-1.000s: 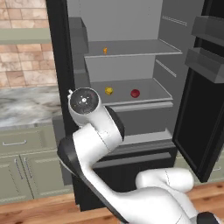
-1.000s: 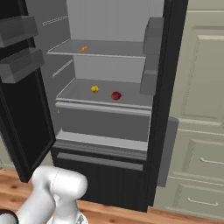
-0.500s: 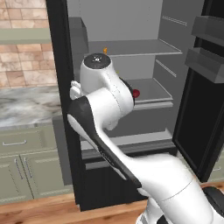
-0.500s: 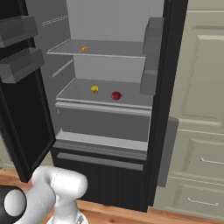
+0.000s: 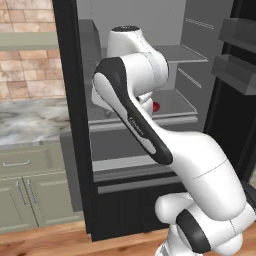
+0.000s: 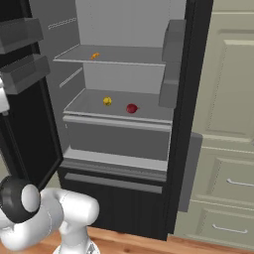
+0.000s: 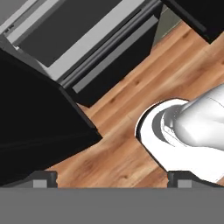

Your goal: Open the fridge, remove the pear, lemon, and shrimp, and place them on any counter.

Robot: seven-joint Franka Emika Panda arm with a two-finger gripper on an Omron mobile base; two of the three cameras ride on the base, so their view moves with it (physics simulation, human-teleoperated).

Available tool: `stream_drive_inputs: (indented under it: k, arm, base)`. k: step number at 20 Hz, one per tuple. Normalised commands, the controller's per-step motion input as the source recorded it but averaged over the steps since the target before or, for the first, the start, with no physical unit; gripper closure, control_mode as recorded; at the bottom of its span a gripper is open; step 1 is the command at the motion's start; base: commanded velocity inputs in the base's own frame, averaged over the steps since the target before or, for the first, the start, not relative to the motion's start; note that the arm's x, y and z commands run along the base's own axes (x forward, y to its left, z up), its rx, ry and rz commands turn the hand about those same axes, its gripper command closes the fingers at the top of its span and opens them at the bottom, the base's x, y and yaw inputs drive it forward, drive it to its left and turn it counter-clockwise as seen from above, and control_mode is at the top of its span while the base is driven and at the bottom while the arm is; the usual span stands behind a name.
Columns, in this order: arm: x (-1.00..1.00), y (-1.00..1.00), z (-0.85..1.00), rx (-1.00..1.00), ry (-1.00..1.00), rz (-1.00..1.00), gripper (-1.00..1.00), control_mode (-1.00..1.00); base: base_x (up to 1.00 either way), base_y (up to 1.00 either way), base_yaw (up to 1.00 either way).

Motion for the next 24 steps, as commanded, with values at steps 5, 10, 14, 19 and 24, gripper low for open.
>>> stream_drive_inputs:
  k: [5,10,14,19,24]
  arm:
    - [0.00,-0.41,0.00,0.00,-0.11,0.11,-1.00,-1.00]
    - [0.00,-0.46,0.04,0.04,-0.13,0.11,-1.00,-1.00]
    - [0.03,-0.60,0.00,0.07,-0.10,0.14,-1.00,-1.00]
    - [0.34,-0.60,0.00,0.10,-0.09,0.18,-1.00,-1.00]
    - [0.46,-0.41,-0.09,0.12,-0.16,0.22,-1.00,-1.00]
  base:
    - [0.00,0.00,0.00]
    - [0.00,0.00,0.00]
    - [0.00,0.00,0.00]
    - [0.00,0.00,0.00]
    - [0.00,0.00,0.00]
